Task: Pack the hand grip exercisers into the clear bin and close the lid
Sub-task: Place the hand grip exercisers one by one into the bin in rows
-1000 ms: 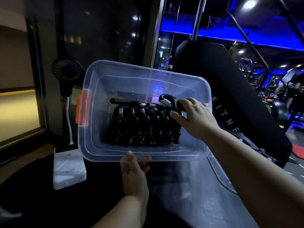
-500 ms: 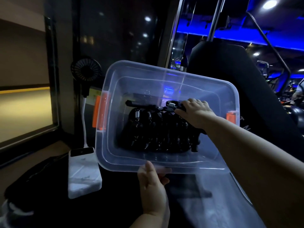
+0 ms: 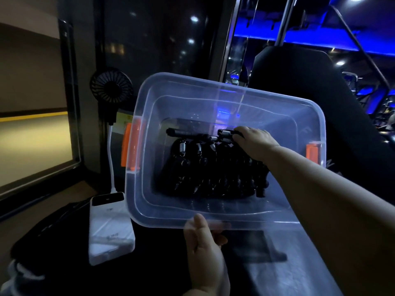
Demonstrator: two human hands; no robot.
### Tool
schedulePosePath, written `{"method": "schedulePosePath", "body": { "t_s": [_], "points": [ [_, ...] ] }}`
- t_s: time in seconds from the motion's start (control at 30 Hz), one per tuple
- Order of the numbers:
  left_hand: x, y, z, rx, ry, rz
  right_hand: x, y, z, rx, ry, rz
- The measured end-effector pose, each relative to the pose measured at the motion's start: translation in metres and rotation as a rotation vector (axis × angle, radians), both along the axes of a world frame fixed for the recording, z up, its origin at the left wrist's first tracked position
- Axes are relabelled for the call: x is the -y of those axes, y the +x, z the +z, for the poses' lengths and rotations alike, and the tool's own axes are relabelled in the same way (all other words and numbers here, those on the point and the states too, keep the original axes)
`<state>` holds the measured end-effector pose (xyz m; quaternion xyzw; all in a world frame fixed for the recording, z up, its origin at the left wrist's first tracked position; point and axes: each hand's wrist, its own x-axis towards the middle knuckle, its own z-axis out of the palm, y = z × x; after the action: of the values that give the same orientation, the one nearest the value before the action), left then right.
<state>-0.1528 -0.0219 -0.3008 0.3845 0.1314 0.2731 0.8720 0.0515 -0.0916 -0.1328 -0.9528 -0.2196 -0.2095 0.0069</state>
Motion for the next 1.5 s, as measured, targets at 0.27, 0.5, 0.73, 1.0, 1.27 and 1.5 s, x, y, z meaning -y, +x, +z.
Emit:
{"method": "schedulePosePath", "body": {
  "t_s": [0.27, 0.5, 0.73, 1.0, 1.27, 1.5],
  "points": [
    [0.000, 0.001, -0.002, -0.031, 0.033, -0.001, 0.002, 0.008, -0.009, 0.003, 0.047, 0.032],
    [0.002, 0.003, 0.002, -0.058, 0.121, 0.086, 0.016, -0.015, -0.022, 0.134, 0.209, 0.105],
    [0.002, 0.007, 0.001, -0.099, 0.086, 0.129, 0.062, -0.087, -0.043, 0.296, 0.270, 0.346],
    [0.002, 0.005, 0.005, -0.075, 0.087, 0.141, 0.184, -0.119, -0.094, 0.345, 0.587, 0.047],
    [0.003, 0.007, 0.008, -0.061, 0.083, 0.150, 0.265, -0.129, -0.135, -0.294, 0.236, -0.501],
    [0.005, 0.008, 0.009, -0.053, 0.086, 0.158, 0.260, -0.148, -0.141, -0.172, 0.231, -0.521]
  ]
}}
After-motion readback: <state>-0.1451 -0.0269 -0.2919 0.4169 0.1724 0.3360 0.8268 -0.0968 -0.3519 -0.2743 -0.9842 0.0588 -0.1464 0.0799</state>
